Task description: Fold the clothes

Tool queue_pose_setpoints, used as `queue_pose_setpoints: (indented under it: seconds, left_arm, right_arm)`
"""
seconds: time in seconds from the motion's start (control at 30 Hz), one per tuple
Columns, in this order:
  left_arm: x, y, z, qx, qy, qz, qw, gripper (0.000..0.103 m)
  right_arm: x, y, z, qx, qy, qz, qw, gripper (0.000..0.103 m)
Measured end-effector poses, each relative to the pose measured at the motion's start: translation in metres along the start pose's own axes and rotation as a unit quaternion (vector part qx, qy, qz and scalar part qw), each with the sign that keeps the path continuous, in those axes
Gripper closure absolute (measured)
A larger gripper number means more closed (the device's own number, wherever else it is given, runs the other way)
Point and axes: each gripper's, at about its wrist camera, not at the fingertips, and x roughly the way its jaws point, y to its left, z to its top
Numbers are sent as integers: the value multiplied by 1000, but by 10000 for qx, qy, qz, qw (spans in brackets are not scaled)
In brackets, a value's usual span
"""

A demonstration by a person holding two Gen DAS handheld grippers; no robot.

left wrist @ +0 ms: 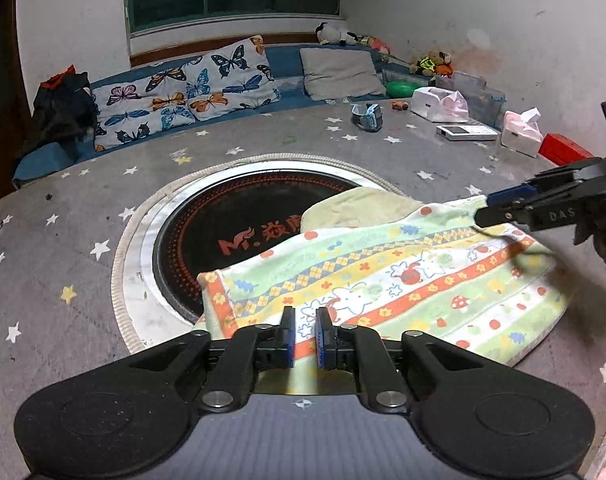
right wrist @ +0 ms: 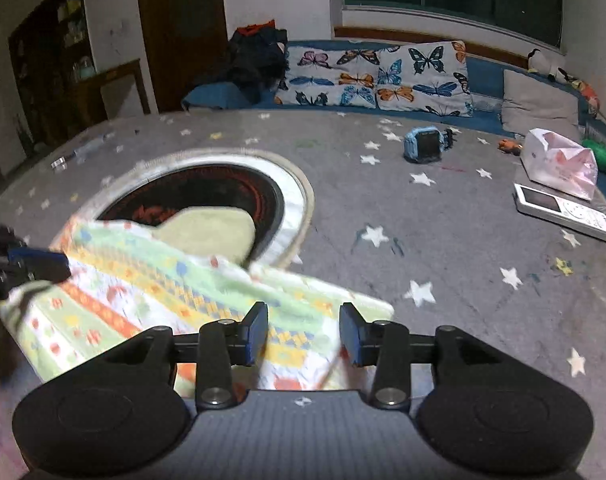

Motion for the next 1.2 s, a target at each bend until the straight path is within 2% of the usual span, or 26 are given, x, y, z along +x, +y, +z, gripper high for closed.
queue_pose_setpoints:
  seconds: [0.33, 0.4, 0.47, 0.63, 0.77, 0.87, 1.0, 1.1, 1.2]
  left_arm:
    - [4, 3, -3, -64, 59, 29, 10000, 90]
    - [5, 3, -3, -67, 63, 42, 9999, 90]
    - [5, 3, -3, -66, 72, 52, 9999, 90]
    - [7, 4, -4, -50, 92, 88, 9999, 89]
    - [8, 5, -4, -76, 98, 131, 9998, 89]
    - [8, 8, -4, -108, 133, 170, 9997, 89]
    - [3, 7, 1, -183, 151, 129, 9996, 89]
    - [-1, -2, 9, -247, 50, -121, 9996, 89]
    - [5, -15, 21, -223, 16, -348, 9991, 89]
  right_arm:
    - [3, -6, -9, 335, 24, -61, 9994, 67]
    - [3, -4, -8, 328, 18, -90, 9994, 89]
    - [3, -1, -5, 252, -13, -183, 9995, 97]
    - [-7, 6, 9, 13, -461, -364, 9983, 98]
    - [13, 0, 10, 174, -321, -434, 9984, 98]
    - [26, -5, 6, 337, -240, -398, 9984, 93]
    - [13, 6, 12, 173, -360, -231, 9989, 92]
    - [4, 14, 17, 50, -449, -100, 9989, 92]
    - [9, 27, 23, -10, -356, 274, 9990, 92]
